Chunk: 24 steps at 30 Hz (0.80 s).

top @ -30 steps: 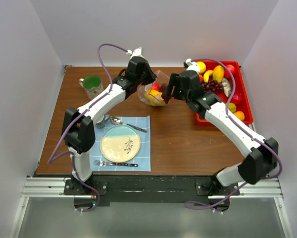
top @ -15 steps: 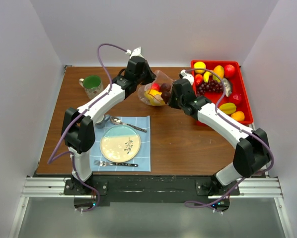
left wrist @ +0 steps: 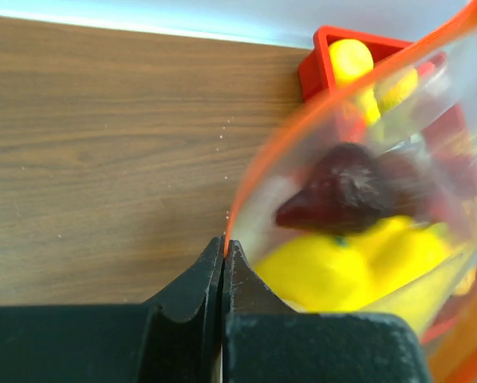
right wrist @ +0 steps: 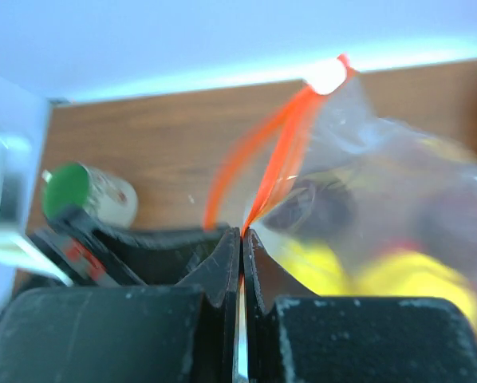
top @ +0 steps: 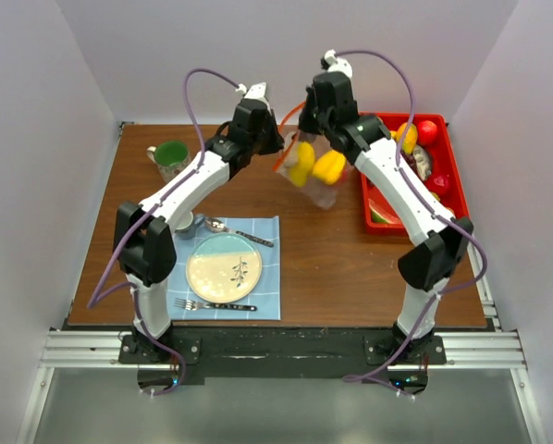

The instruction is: Place the food in the zip-top bag and seal the zipper

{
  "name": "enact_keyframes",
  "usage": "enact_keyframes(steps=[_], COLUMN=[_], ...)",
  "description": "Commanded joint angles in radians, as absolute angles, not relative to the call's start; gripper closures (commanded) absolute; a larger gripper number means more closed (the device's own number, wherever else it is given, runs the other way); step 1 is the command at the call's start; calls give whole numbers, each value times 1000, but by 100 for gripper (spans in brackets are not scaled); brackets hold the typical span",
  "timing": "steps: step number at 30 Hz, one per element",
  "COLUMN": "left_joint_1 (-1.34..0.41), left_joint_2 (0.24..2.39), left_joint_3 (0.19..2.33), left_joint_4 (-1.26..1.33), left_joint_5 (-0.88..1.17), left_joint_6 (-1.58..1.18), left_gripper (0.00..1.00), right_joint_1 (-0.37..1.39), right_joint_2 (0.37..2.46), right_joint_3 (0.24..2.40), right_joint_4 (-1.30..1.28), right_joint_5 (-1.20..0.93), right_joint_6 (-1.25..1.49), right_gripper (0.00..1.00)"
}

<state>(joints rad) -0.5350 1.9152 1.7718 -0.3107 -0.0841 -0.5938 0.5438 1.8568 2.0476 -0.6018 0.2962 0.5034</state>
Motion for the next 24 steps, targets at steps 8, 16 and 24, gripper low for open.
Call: enact_keyframes(steps=[8, 16, 24], left_joint_1=[-494, -494, -495], left_joint_2=[1874, 1888, 1902], left_joint_3=[1888, 1900, 1841], left_joint_4=[-348, -345, -284], left_joint_5=[-141, -94, -25], left_joint_6=[-505, -469, -491], left_gripper=[100, 100, 100], right_joint_1=[508, 463, 439], right_joint_2=[1887, 1908, 1846], right_joint_3=[2065, 2069, 1947], right_joint_4=[-719, -752, -741], right_joint_5=[242, 173, 110], right_joint_6=[439, 436, 402], right_gripper=[100, 100, 65])
